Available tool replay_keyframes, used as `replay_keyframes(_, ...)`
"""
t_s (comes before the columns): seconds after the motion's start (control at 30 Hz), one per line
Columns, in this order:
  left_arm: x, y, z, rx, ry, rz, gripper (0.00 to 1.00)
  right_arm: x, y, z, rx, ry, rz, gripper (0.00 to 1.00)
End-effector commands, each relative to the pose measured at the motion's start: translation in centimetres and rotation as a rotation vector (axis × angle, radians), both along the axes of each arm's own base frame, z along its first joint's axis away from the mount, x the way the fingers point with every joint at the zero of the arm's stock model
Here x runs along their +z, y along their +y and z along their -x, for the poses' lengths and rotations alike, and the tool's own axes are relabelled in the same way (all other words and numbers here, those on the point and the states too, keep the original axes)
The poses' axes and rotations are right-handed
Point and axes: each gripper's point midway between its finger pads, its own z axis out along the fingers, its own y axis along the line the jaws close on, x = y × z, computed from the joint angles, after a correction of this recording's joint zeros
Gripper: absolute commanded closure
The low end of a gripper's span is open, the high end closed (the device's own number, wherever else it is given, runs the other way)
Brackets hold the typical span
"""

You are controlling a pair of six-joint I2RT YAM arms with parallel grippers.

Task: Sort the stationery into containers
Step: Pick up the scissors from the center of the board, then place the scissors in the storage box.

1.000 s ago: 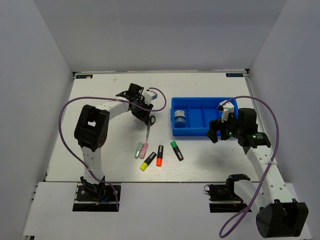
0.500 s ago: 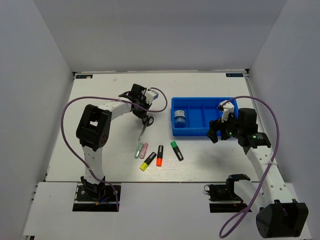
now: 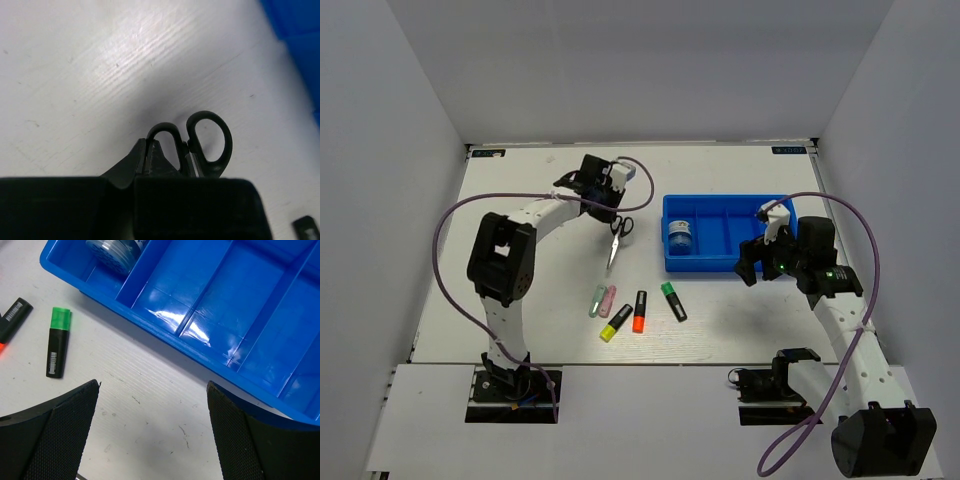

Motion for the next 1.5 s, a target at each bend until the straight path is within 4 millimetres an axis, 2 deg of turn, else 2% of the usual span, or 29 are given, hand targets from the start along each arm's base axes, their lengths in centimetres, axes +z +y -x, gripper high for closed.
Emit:
replay_keyframes(0.0, 11.2, -2.6, -1.9, 0.033, -0.2, 0.194, 0.99, 1.1, 0.0, -0.5, 0.004, -0.051, -0.003, 0.1)
replay_keyframes(0.03, 14.2, -3.5, -1.9, 0.048, -0.242, 0.274, 0.99, 1.1, 0.0, -0.5, 0.004, -0.053, -0.002, 0.1)
replay_keyframes(0.1, 15.9, -4.6, -1.5, 0.049, -0.252, 0.346, 0.99, 1.2, 0.0, -0.6, 0.003, -0.056, -0.002, 0.1)
replay_keyframes(0.13, 17.7, -5.9, -1.5, 0.067, -0.267, 0.429, 0.99, 1.2, -0.1, -0.7, 0.001, -0.058, 0.002, 0.1)
replay_keyframes(0.2, 19.7, -7.6, -1.3, 0.074, -0.281, 0.535, 0.99, 1.2, -0.2, -0.7, -0.008, -0.057, 0.003, 0.1)
replay_keyframes(0.23, 19.5, -8.6, -0.8, 0.085, -0.252, 0.579, 0.99, 1.3, -0.3, -0.8, -0.02, -0.061, 0.004, 0.1)
replay_keyframes(0.27, 21.4, -10.1, -1.2, 0.061, -0.315, 0.656, 0.99, 1.4, -0.5, -0.9, -0.03, -0.065, 0.006, 0.1)
replay_keyframes(0.33, 20.7, -12.0, -0.6, 0.086, -0.25, 0.752, 0.99, 1.7, -1.2, -1.5, -0.083, -0.09, 0.015, 0.1)
replay_keyframes(0.37, 21.6, -13.2, -1.4, 0.088, -0.278, 0.826, 0.99, 1.5, -1.4, -1.7, -0.106, -0.085, 0.014, 0.1)
replay_keyframes(0.4, 21.4, -14.7, -0.7, 0.071, -0.27, 0.847, 0.99, 1.5, -2.0, -1.8, -0.14, -0.092, 0.028, 0.1)
replay_keyframes(0.47, 21.6, -16.3, -1.3, 0.086, -0.286, 0.882, 0.99, 1.8, -2.9, -2.5, -0.209, -0.114, 0.036, 0.1)
replay_keyframes(0.5, 21.6, -17.9, -1.3, 0.088, -0.304, 0.884, 0.99, 1.9, -3.7, -2.7, -0.248, -0.126, 0.054, 0.1)
replay_keyframes(0.53, 22.6, -18.8, -1.5, 0.075, -0.331, 0.9, 0.99, 1.9, -4.0, -2.9, -0.268, -0.13, 0.059, 0.1)
replay_keyframes(0.57, 22.7, -20.1, -1.5, 0.06, -0.338, 0.9, 0.99, 2.1, -5.0, -3.2, -0.328, -0.141, 0.078, 0.1)
replay_keyframes(0.63, 20.1, -22.0, -1.6, 0.061, -0.316, 0.844, 0.99, 2.3, -5.7, -3.4, -0.372, -0.153, 0.082, 0.1)
replay_keyframes(0.67, 21.5, -22.7, -1.9, 0.04, -0.354, 0.848, 0.99, 2.6, -6.5, -3.6, -0.416, -0.171, 0.095, 0.1)
replay_keyframes(0.7, 19.5, -23.2, -2.2, 0.055, -0.349, 0.798, 0.99, 2.7, -7.0, -3.7, -0.441, -0.175, 0.107, 0.1)
replay_keyframes(0.73, 19.0, -23.8, -1.9, 0.046, -0.35, 0.784, 0.99, 2.6, -7.2, -3.7, -0.451, -0.174, 0.111, 0.1)
replay_keyframes(0.77, 19.6, -24.1, -2.2, 0.053, -0.375, 0.782, 0.99, 2.7, -7.4, -3.7, -0.461, -0.18, 0.111, 0.1)
replay_keyframes(0.83, 17.9, -24.8, -2.2, 0.043, -0.386, 0.73, 0.99, 2.8, -7.3, -3.7, -0.46, -0.181, 0.107, 0.1)
replay_keyframes(0.87, 17.7, -24.8, -2.4, 0.054, -0.399, 0.712, 0.99, 2.9, -7.3, -3.7, -0.459, -0.183, 0.105, 0.1)
replay_keyframes(0.9, 16.4, -25.0, -2.4, 0.05, -0.406, 0.664, 0.99, 3.0, -7.2, -3.6, -0.455, -0.187, 0.102, 0.1)
replay_keyframes(1.07, 13.9, -25.0, -2.4, 0.052, -0.404, 0.588, 0.99, 3.1, -7.3, -3.5, -0.459, -0.191, 0.104, 0.1)
replay_keyframes(1.17, 12.4, -25.1, -2.1, 0.036, -0.395, 0.542, 0.88, 3.3, -7.4, -3.6, -0.463, -0.198, 0.101, 0.1)
replay_keyframes(1.33, 10.9, -25.0, -1.7, 0.04, -0.381, 0.503, 0.53, 3.3, -7.3, -3.6, -0.463, -0.199, 0.1, 0.1)
replay_keyframes(1.43, 10.6, -25.0, -1.9, 0.041, -0.374, 0.494, 0.42, 3.4, -7.4, -3.6, -0.466, -0.201, 0.098, 0.1)
replay_keyframes(1.47, 10.6, -25.0, -1.8, 0.04, -0.37, 0.489, 0.42, 3.3, -7.4, -3.6, -0.464, -0.198, 0.099, 0.1)
